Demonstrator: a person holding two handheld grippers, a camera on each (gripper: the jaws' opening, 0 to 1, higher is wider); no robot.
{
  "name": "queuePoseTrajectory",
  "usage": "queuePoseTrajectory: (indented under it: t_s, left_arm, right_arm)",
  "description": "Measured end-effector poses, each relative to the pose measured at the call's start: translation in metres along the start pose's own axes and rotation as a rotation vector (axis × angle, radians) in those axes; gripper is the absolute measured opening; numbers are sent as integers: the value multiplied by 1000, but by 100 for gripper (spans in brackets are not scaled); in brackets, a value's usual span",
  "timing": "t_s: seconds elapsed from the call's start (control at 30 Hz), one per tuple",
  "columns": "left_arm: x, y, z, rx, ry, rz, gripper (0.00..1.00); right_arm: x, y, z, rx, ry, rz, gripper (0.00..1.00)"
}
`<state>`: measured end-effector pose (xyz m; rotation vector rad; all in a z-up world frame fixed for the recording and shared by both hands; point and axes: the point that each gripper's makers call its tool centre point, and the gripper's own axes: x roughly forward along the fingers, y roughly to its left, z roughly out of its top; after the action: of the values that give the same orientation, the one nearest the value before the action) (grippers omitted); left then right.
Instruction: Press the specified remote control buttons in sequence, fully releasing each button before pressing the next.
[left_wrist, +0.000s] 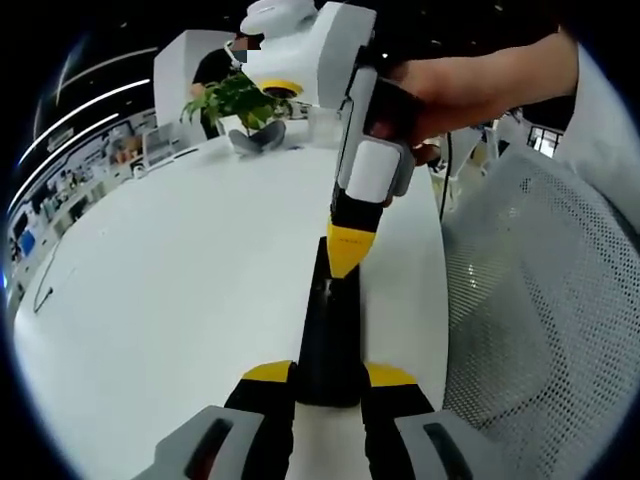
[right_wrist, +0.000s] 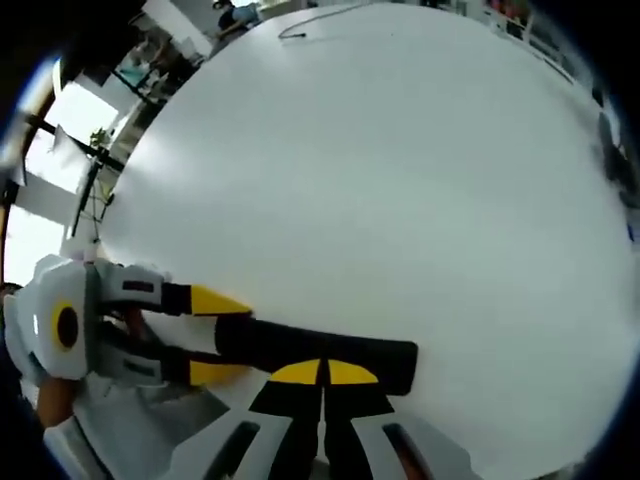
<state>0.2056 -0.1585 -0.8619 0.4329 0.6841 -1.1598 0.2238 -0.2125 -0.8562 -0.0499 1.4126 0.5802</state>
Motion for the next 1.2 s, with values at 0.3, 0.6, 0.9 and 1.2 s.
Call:
queuePoseTrajectory:
  t_s: [0.3, 0.6, 0.9, 1.2]
  left_arm:
    - [0, 0, 1, 14, 3, -5, 24]
    - [0, -1, 1, 19, 1, -6, 24]
    - [0, -1, 1, 24, 2, -5, 24]
    - [-1, -1, 1, 20, -3, -4, 24]
  right_arm:
    - [-4, -8, -12, 35, 61, 28, 0]
    - [-5, -17, -20, 42, 106, 21, 0]
    - [-2, -30, -30, -23, 138, -59, 0]
    - [-7, -17, -9, -17, 94, -15, 0]
